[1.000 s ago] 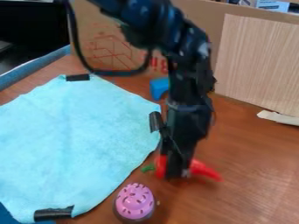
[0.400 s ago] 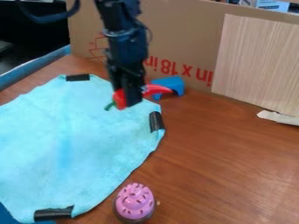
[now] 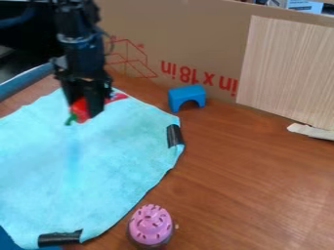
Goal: Place red object on left edge of the cloth
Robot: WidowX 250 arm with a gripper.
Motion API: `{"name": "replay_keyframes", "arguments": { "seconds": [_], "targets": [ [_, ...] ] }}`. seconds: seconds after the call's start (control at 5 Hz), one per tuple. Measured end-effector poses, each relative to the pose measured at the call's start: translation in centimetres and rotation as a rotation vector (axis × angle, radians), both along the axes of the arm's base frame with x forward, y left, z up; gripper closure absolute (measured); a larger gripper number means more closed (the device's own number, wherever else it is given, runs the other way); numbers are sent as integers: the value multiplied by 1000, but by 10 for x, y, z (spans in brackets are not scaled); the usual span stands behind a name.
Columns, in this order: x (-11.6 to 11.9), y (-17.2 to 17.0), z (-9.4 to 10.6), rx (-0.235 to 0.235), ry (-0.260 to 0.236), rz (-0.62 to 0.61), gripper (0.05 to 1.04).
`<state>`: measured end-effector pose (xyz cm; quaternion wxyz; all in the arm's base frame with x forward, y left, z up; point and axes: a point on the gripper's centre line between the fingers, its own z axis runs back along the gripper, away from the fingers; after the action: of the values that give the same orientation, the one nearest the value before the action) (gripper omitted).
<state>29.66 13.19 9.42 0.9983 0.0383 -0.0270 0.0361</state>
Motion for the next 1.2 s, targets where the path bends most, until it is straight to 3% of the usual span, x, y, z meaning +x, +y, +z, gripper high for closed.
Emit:
{"name": "replay_keyframes", "arguments": {
  "seconds": [0.2, 0.4, 0.6, 0.8, 1.2],
  "targets": [
    [-25, 30, 7, -4, 3, 256, 578],
    [-43, 58, 8, 30, -24, 493, 578],
    [-50, 72, 9, 56, -45, 619, 578],
    [-60, 92, -2, 102, -8, 698, 578],
    [-64, 114, -23, 169, 2, 706, 578]
  ]
}}
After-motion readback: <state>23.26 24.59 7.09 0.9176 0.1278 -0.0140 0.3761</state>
